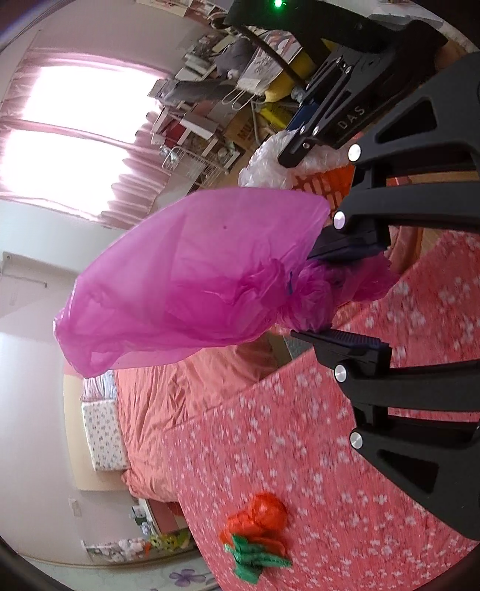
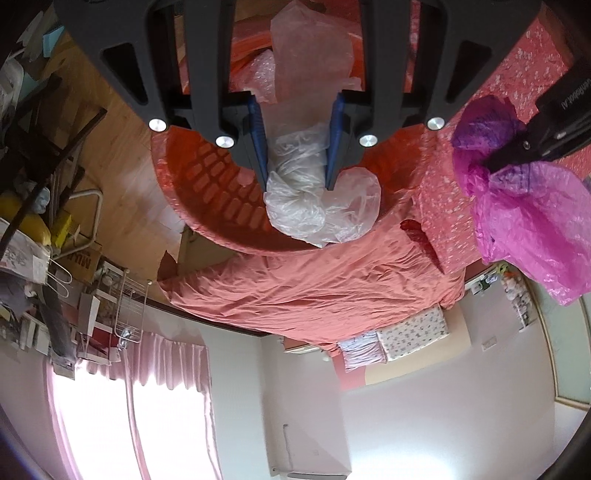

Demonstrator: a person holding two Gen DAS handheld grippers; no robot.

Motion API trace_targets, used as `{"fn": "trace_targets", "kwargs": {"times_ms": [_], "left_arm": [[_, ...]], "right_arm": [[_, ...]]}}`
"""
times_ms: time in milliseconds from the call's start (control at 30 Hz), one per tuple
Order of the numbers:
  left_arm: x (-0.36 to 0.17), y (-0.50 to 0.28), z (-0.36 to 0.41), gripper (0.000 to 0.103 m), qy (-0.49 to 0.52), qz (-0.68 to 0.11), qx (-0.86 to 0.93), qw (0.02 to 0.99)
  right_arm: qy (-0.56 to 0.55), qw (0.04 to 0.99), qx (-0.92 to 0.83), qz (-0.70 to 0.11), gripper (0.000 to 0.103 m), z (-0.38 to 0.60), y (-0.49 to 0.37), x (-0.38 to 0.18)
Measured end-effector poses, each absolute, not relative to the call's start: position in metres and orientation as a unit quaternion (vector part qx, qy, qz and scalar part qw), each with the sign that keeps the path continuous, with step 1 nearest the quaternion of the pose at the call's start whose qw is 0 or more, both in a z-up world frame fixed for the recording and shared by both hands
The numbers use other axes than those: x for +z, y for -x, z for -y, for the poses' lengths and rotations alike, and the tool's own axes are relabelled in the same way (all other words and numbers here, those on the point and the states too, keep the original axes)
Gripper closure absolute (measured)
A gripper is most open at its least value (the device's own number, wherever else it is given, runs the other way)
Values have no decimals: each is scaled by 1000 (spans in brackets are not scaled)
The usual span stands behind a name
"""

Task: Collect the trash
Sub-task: 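Carry the clear bag and magenta bag over the orange basket, then open both tools to drop the bags into the basket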

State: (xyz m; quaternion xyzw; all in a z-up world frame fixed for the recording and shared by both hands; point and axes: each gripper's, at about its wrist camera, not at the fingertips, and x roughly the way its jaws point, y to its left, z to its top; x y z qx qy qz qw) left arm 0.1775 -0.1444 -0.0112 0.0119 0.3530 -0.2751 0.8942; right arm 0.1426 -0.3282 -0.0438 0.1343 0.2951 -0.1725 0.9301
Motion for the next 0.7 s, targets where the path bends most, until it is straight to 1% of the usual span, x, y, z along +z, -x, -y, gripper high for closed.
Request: {"fn": "trace_targets", "kwargs": {"times_ms": [300, 367, 400, 467, 500, 533, 567, 633, 700], "left_arm": [[-18, -180, 172, 69, -17, -367, -303, 879], [-20, -182, 175, 66, -18, -371, -306, 876], [-21, -183, 177, 66, -20, -374, -308, 874], [-24, -186, 181, 62, -22, -381, -310, 871], [-24, -187, 181, 61, -22, -383, -310, 870], [-25, -188, 181, 59, -23, -386, -311, 868], [-27, -189, 180, 57, -24, -388, -310, 867], [-30, -190, 180, 56, -26, -392, -308, 866], [-33, -192, 177, 55, -25, -398, -304, 865]], "right_arm": [[-154, 927, -177, -294, 73, 351, -149, -48], [-160, 926, -177, -294, 73, 356, -152, -49], [-163, 925, -176, -294, 70, 357, -152, -49], [-169, 924, -177, -294, 67, 360, -154, -51], [-174, 923, -178, -293, 64, 363, -154, -52], [-177, 922, -177, -294, 60, 364, -155, -53], [-180, 922, -177, -295, 59, 366, -155, -55], [-181, 921, -179, -296, 53, 367, -155, -56], [-180, 920, -181, -297, 52, 368, -156, -58]]}}
